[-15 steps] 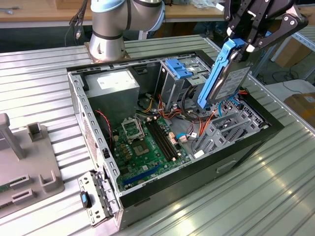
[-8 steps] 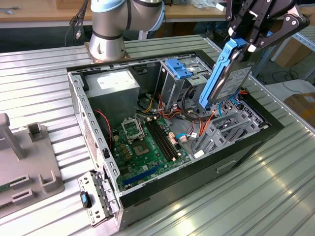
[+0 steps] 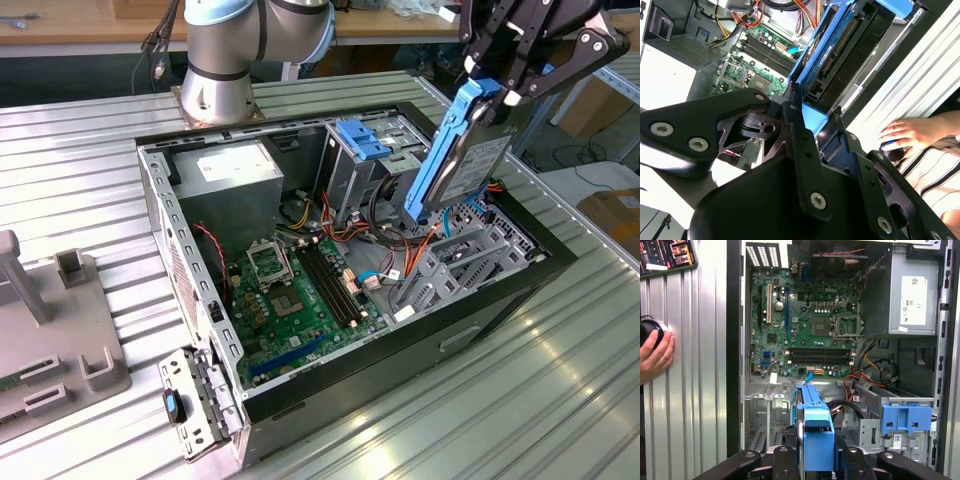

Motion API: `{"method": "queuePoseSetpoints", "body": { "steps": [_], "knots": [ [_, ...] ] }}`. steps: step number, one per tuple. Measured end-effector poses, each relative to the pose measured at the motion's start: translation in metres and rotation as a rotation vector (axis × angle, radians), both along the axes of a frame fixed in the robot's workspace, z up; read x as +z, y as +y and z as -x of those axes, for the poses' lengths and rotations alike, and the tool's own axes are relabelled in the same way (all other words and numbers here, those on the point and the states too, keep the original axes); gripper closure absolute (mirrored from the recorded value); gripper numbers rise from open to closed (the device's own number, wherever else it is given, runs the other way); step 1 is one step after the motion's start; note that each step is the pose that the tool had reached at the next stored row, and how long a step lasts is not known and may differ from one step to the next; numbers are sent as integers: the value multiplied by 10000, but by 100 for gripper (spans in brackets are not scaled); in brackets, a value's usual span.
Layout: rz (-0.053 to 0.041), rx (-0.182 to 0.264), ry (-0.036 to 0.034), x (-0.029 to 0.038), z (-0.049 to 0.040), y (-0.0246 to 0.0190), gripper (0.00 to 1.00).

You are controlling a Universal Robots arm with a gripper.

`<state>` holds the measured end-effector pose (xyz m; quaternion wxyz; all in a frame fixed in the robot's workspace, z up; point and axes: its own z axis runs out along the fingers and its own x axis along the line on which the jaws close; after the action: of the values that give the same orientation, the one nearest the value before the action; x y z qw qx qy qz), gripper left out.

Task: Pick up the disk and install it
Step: 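Pick up the disk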

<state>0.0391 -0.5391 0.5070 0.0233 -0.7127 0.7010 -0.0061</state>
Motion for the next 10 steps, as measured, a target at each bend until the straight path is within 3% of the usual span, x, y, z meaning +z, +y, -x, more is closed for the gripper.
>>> {"method": "queuePoseSetpoints", "body": {
  "steps": [8, 10],
  "knots": [
    [-4, 0, -1, -1, 5, -82, 63],
    [-4, 1, -5, 0, 26, -139, 63]
  ]
}}
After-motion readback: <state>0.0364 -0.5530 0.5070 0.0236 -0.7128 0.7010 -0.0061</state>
